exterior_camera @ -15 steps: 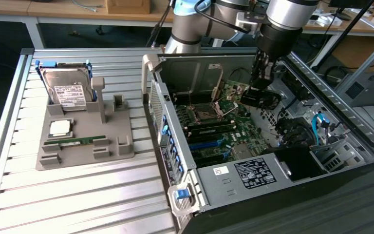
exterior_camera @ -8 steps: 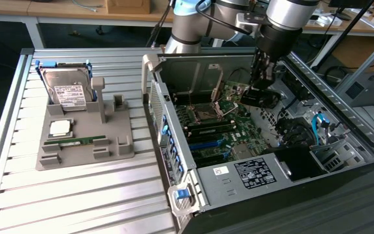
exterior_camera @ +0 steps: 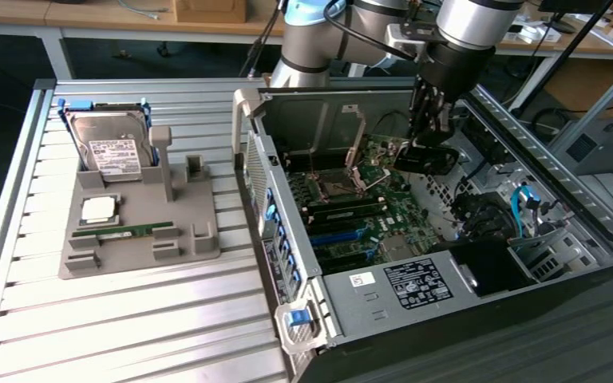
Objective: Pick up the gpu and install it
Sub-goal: 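Insert the gpu into the slot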
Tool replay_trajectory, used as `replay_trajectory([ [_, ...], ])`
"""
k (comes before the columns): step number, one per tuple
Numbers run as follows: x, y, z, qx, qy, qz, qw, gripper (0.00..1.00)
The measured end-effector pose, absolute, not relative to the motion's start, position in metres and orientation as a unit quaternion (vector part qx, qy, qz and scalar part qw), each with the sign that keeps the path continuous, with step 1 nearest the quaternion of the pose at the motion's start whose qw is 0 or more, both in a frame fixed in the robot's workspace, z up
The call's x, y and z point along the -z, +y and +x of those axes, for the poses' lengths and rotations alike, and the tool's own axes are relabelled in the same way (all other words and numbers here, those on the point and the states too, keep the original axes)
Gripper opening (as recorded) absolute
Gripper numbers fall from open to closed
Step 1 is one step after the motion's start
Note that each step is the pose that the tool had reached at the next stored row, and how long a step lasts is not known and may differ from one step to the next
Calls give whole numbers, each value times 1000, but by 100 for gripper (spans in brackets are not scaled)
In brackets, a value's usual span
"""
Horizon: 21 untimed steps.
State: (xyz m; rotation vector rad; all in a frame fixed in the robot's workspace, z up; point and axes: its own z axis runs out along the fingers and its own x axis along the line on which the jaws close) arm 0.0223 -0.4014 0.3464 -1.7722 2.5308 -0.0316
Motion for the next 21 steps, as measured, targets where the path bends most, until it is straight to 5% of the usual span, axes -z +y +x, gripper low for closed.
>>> replay_trajectory([
  [21,-346,-401,22,10,803,-595,26,27],
])
